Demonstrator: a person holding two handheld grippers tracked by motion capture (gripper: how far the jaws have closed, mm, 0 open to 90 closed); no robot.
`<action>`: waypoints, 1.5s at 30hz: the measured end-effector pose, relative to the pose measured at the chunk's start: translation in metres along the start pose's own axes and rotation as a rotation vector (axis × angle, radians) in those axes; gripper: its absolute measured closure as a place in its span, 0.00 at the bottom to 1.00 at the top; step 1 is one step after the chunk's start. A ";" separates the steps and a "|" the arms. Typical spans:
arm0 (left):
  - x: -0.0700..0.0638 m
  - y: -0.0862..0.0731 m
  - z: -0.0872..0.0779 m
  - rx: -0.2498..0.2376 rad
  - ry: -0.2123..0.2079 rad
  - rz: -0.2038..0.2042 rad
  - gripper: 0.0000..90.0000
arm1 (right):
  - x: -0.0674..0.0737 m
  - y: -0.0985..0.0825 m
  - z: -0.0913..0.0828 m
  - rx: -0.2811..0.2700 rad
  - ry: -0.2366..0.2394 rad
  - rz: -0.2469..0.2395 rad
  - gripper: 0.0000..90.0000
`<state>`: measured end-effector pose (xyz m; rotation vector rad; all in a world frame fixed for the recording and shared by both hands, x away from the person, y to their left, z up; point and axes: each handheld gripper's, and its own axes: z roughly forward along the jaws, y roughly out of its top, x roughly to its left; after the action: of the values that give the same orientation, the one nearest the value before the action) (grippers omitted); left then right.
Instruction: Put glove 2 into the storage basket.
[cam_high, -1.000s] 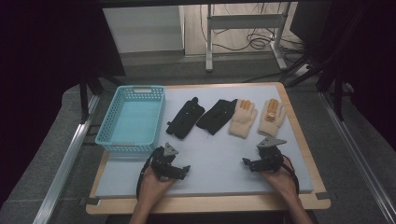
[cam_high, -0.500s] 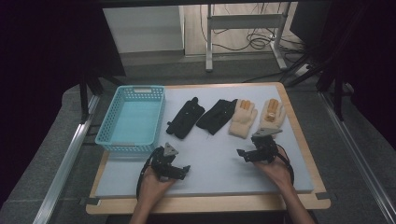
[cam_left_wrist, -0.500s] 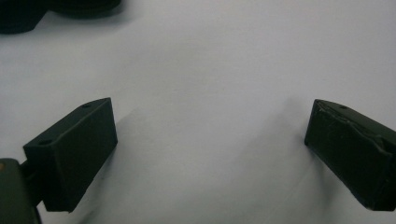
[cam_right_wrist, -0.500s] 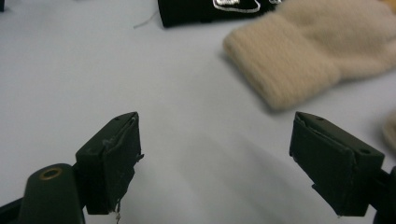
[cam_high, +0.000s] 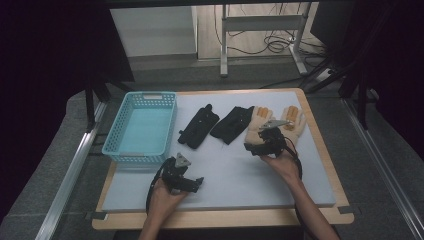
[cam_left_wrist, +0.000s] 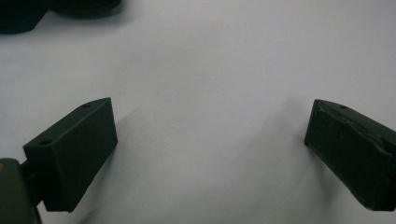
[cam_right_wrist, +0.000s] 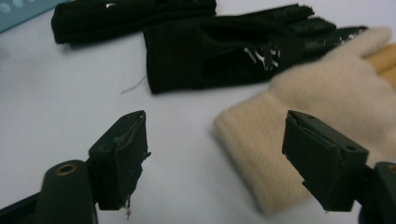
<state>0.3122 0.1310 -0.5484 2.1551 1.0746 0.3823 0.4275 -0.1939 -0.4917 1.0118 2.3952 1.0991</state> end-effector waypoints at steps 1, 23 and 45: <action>0.000 0.000 0.000 0.000 0.000 0.000 0.03 | -0.003 0.007 0.005 -0.003 -0.006 -0.004 0.28; 0.000 0.000 0.000 0.003 0.000 0.002 0.03 | -0.015 0.062 0.076 0.045 -0.070 0.032 0.31; 0.000 0.000 0.000 0.000 0.000 0.001 0.03 | -0.011 0.058 0.104 0.178 -0.080 0.032 0.79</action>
<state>0.3124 0.1310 -0.5485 2.1557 1.0741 0.3825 0.5181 -0.1205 -0.5159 1.1330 2.4531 0.8503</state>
